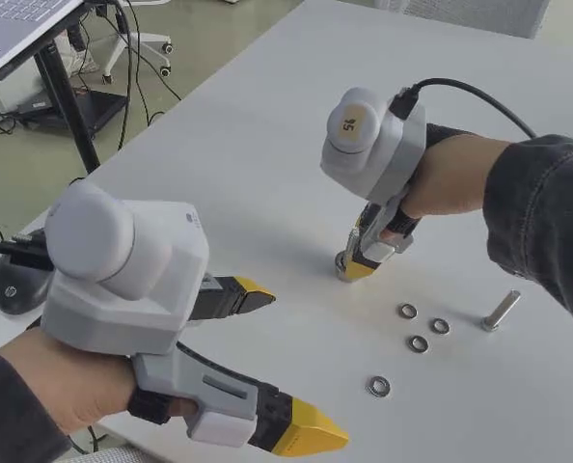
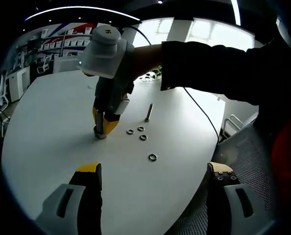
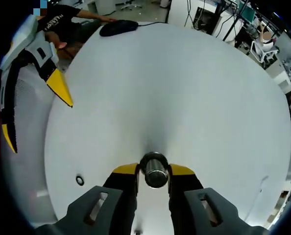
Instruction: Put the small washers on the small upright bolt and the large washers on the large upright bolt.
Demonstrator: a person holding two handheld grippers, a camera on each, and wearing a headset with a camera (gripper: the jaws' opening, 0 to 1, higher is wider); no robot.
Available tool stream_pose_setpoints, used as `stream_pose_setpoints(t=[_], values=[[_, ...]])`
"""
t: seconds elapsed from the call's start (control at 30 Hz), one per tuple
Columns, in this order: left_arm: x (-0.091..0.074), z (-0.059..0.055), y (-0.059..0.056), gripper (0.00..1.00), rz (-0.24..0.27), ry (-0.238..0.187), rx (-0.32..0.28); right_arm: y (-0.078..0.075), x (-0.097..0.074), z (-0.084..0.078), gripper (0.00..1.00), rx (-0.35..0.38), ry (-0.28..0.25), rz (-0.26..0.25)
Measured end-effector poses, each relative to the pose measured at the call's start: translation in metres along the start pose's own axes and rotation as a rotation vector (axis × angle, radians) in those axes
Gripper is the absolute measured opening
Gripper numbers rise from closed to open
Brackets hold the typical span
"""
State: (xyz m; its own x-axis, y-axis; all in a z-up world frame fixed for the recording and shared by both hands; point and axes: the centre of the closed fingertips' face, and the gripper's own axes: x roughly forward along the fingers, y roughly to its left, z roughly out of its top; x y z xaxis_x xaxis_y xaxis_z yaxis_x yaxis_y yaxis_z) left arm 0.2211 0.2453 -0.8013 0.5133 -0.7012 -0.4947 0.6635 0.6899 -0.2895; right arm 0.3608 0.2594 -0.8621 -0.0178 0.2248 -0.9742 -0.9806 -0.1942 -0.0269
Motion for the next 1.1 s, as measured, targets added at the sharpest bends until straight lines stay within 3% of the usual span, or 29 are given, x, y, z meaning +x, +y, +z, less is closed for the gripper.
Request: stream_pose_setpoints(t=[0.63, 1.1], values=[[0.001, 0.0, 0.0, 0.88, 0.0, 0.002, 0.001, -0.007, 0.0, -0.004, 0.3, 0.004, -0.006, -0.001], [0.001, 0.0, 0.0, 0.89, -0.003, 0.006, 0.006, -0.007, -0.008, -0.017, 0.33, 0.031, -0.005, -0.011]])
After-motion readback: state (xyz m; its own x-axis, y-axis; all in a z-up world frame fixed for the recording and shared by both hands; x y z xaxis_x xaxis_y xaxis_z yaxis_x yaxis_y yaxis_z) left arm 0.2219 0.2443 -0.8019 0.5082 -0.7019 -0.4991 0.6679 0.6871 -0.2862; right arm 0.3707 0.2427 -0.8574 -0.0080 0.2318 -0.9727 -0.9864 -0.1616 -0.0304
